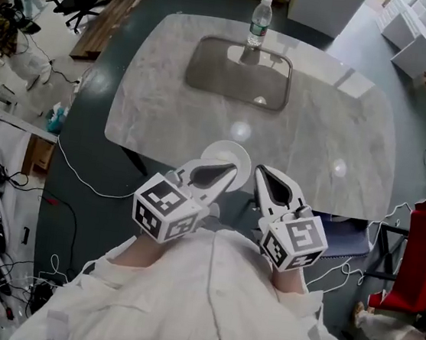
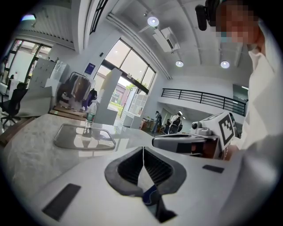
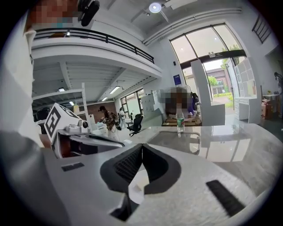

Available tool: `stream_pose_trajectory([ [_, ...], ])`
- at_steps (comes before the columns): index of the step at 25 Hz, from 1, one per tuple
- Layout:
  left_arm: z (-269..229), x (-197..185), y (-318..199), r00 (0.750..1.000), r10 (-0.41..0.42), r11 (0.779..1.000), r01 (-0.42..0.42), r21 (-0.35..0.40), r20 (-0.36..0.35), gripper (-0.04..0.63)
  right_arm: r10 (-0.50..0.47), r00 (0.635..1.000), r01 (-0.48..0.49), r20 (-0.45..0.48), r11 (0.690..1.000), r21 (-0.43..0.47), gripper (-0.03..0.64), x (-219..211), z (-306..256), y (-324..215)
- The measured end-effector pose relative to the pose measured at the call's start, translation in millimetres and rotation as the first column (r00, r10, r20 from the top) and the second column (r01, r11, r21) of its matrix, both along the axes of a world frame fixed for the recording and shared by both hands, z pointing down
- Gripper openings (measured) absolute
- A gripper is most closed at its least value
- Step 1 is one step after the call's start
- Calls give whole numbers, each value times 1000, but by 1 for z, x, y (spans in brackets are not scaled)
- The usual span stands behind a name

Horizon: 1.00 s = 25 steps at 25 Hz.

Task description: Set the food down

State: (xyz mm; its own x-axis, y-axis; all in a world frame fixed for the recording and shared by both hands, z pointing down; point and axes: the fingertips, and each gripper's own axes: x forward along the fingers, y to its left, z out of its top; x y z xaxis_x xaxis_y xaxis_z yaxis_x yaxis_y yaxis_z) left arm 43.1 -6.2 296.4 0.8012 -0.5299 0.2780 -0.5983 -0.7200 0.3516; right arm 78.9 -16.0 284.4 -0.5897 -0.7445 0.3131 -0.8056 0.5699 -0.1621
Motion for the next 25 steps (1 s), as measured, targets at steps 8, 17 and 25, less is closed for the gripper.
stream_pose_trajectory([
  [8,8,3,-23,999,-37,999,37,-23,5,17,-22,1000,22,5,999,-34,3,6,14,-21],
  [17,19,-8,-28,999,-50,997,51,-63,15,17,-30,999,32,23,996,-79,3,-4,28,-25],
  [25,15,-23,-35,999,-9,997,12,-81,41,17,18,999,-15,41,996,-90,3,-13,23,-30],
])
